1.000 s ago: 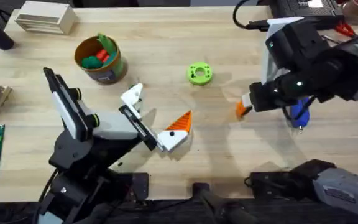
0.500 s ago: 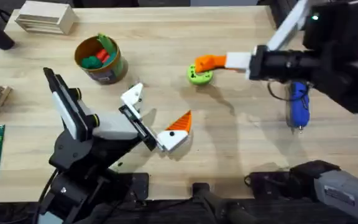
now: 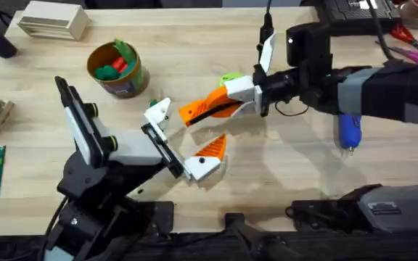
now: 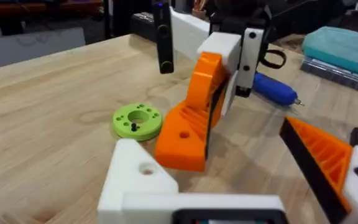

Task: Pick up the gripper from the table and insert it into the empty holder that is missing its gripper. Then pick up a screw, insert it into the mounting hole, and use the screwdriver to tighten it. Finally, clean up the table by picking up the vegetable and placing it into the bucket.

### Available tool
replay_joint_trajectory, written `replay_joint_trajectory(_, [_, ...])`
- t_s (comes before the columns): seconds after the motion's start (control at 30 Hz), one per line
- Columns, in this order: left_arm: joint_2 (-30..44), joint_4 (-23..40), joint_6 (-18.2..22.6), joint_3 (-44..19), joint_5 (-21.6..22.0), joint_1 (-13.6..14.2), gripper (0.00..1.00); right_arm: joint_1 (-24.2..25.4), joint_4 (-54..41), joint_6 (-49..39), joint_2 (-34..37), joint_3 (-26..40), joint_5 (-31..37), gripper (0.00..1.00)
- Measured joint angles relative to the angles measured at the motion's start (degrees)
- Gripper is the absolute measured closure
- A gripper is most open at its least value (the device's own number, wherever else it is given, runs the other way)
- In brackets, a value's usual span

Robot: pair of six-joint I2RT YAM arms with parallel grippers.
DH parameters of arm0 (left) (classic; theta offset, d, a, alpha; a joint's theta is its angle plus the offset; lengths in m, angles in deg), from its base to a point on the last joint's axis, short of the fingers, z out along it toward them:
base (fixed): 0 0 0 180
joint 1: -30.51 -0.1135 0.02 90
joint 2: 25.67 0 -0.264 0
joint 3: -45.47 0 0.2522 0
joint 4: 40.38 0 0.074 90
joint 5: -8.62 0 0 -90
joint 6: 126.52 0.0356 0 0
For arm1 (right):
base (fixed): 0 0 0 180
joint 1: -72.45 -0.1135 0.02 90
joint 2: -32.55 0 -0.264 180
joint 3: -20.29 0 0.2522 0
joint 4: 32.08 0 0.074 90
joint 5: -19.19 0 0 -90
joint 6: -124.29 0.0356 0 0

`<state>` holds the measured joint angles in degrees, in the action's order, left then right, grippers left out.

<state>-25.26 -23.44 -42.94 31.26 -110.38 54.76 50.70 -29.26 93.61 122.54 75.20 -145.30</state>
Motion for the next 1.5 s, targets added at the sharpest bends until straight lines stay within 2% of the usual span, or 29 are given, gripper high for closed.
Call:
replay_joint_trajectory(0.33, [-0.01, 0.00, 0.20, 0.00, -0.34, 0.00, 0.014, -1.53, 2.68, 0.95, 0.26, 1.64, -0.63, 0.983])
replay_joint_trajectory(0.5, [0.01, 0.00, 0.37, 0.00, -0.21, -0.02, 0.014, -4.98, 4.06, 1.13, 6.94, 7.35, -1.47, 0.983])
replay_joint_trajectory(0.9, [0.01, 0.04, 0.27, 0.00, 0.20, -0.07, 0.014, -5.55, 4.33, -6.92, 11.18, 10.70, -1.83, 0.986])
replay_joint_trajectory(1.23, [-0.01, 0.04, 0.23, 0.00, 3.08, -0.47, 0.013, -8.50, 4.12, -6.81, 11.98, 13.25, 1.50, 0.986])
replay_joint_trajectory(1.5, [0.01, 0.15, -0.11, 0.00, 4.79, -0.72, 0.013, -10.03, 4.32, -6.21, 15.53, 16.70, 0.68, 0.987])
